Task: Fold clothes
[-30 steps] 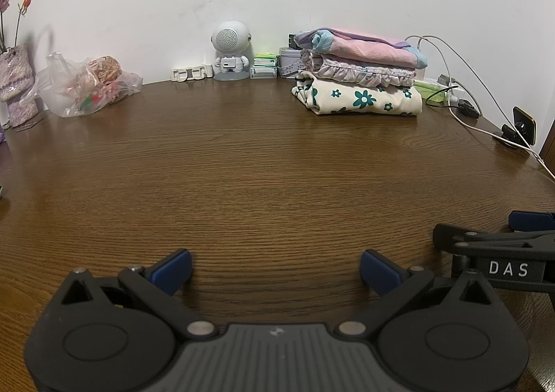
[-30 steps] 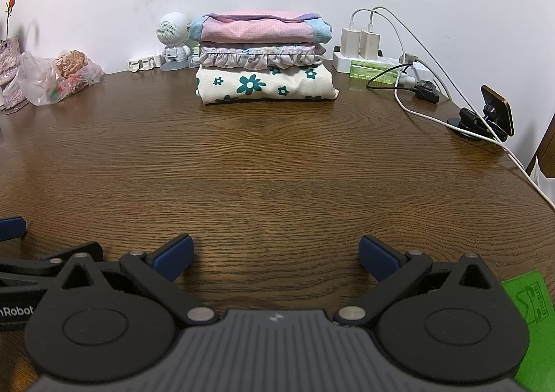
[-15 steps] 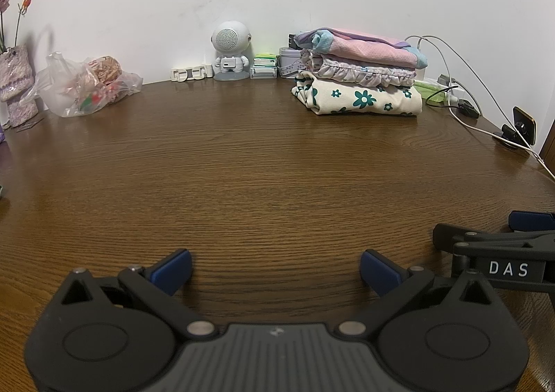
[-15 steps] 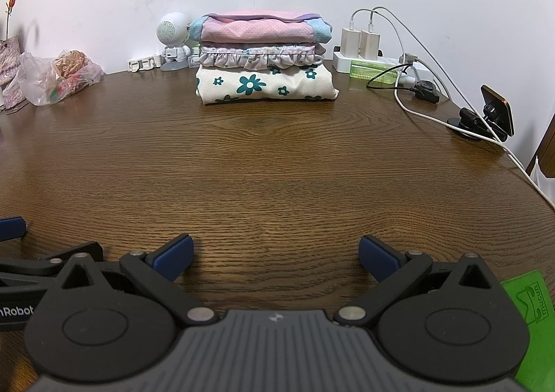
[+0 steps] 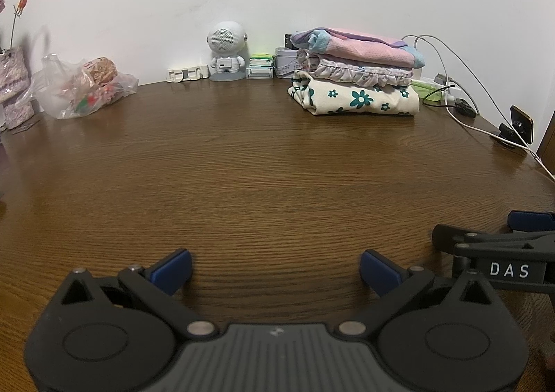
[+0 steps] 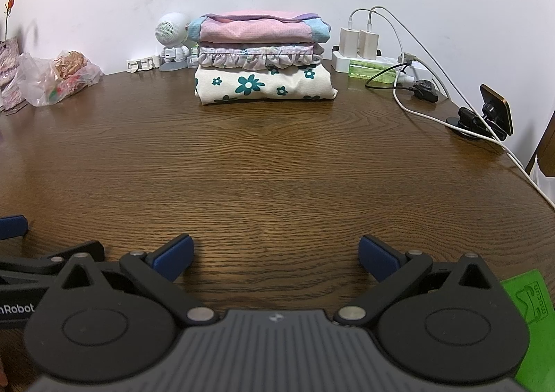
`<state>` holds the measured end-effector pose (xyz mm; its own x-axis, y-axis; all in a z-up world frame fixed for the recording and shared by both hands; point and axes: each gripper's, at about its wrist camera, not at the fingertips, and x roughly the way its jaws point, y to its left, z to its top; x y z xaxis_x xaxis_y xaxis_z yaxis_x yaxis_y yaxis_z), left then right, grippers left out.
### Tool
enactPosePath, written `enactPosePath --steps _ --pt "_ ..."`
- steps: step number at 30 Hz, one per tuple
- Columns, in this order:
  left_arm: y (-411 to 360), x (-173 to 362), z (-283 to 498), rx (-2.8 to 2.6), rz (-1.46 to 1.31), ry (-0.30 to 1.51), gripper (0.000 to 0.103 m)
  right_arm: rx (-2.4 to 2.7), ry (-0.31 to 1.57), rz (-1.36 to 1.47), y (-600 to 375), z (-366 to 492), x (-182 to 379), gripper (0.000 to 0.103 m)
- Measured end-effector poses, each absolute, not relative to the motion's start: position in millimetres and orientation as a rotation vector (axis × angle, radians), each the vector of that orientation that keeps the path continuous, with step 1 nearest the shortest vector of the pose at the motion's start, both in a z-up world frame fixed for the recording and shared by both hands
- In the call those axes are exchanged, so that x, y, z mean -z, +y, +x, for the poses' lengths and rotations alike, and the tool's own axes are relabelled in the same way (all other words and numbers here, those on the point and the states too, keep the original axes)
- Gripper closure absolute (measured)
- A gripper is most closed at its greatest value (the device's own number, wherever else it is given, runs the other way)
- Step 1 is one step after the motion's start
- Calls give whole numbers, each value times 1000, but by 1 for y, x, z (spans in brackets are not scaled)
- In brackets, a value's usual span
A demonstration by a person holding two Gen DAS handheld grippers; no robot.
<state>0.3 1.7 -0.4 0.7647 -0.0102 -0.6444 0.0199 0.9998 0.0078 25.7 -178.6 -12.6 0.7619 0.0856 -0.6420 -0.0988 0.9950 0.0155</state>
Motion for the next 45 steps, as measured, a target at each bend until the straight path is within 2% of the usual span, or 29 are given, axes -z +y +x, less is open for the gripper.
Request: enactPosePath --steps 13,17,21,24,27,28,29,33,35,37,38,39,43,45 --pt "5 -2 3 45 1 700 0 -97 698 -17 -178 21 13 0" --pt "15 -20 12 90 -63 667 0 -174 798 -18 -180 31 0 0" --pt "19 -45 56 165 -63 593 0 -245 773 74 -201 60 -47 0" --pt "9 -48 115 189 -23 596 1 -325 675 23 -214 97 -85 0" --pt "2 -43 165 220 -60 632 4 -321 669 -74 -223 166 -89 1" --pt "-2 -39 181 220 -84 653 11 -317 692 -74 -225 185 -84 4" --pt "-6 -36 197 219 -104 670 13 -312 716 -74 -227 204 -78 6" --pt "-24 -22 243 228 -112 692 15 -338 768 3 -235 250 -57 19" --pt "-29 -16 260 246 -126 703 42 -357 788 53 -238 269 -47 28" --pt "-28 -15 269 290 -170 711 59 -376 807 103 -241 288 -36 56" --pt "-28 -17 271 292 -179 700 68 -386 817 128 -243 297 -31 64" --pt "-26 -21 269 291 -187 682 75 -396 824 158 -245 305 -28 92" --pt "9 -58 241 330 -388 572 94 -499 778 288 -256 287 -72 95" --pt "23 -92 212 400 -448 486 95 -575 726 298 -254 259 -106 95"
